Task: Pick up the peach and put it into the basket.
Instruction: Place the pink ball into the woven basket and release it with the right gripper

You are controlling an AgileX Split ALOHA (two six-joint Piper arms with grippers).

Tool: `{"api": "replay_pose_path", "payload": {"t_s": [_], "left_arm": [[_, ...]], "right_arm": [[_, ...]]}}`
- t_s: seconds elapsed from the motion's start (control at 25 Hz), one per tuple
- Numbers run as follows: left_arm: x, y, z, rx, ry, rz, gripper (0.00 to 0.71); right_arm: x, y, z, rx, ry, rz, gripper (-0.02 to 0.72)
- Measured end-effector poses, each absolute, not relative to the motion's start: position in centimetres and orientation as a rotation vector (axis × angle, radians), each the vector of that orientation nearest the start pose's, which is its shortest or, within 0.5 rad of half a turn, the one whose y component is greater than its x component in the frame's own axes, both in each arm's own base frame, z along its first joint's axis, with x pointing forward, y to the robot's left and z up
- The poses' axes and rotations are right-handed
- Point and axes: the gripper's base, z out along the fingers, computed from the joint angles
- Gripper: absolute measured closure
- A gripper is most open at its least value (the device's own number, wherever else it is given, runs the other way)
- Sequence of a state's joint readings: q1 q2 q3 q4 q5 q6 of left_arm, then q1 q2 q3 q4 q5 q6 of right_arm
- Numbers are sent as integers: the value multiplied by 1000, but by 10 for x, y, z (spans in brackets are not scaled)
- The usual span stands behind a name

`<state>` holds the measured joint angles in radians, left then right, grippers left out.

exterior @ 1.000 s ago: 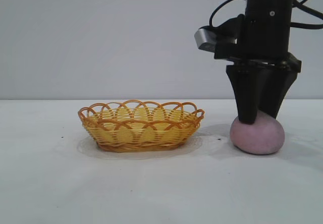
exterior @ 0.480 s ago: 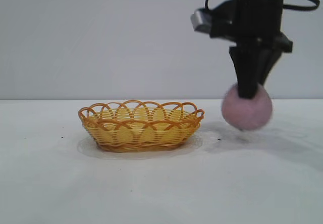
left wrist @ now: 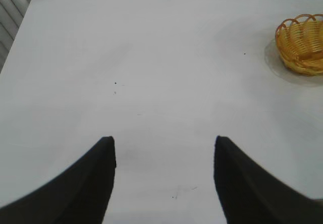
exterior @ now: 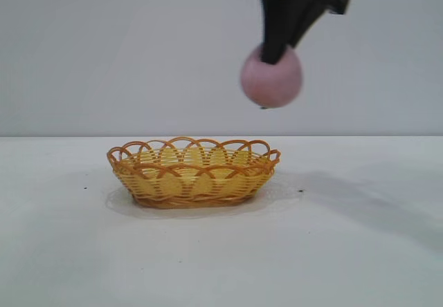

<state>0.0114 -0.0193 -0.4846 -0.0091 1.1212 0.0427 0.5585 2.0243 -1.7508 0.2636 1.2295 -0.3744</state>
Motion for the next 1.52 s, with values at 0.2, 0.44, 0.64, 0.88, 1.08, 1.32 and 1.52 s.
{"api": "replay_pose_path", "payload": {"t_s": [0.2, 0.44, 0.64, 0.88, 1.08, 1.32, 1.52], "left_arm": [[-9, -1, 268, 34, 2101, 22, 290], [-9, -1, 268, 34, 2101, 22, 290], [-9, -1, 268, 34, 2101, 22, 290], [-9, -1, 268, 34, 2101, 22, 290], [-9, -1, 268, 34, 2101, 22, 290], [-9, -1, 268, 34, 2101, 22, 290], [-9, -1, 268, 34, 2101, 22, 290]], "right_arm": [[342, 283, 219, -1380, 2704, 406, 703], [353, 294, 189, -1409, 2738, 381, 703], [355, 295, 181, -1413, 2749, 373, 546], [355, 295, 181, -1418, 2748, 360, 411], [356, 293, 184, -1423, 2737, 334, 411], [364, 275, 206, -1440, 2664, 126, 411], [389, 238, 209, -1306, 2720, 113, 411]]}}
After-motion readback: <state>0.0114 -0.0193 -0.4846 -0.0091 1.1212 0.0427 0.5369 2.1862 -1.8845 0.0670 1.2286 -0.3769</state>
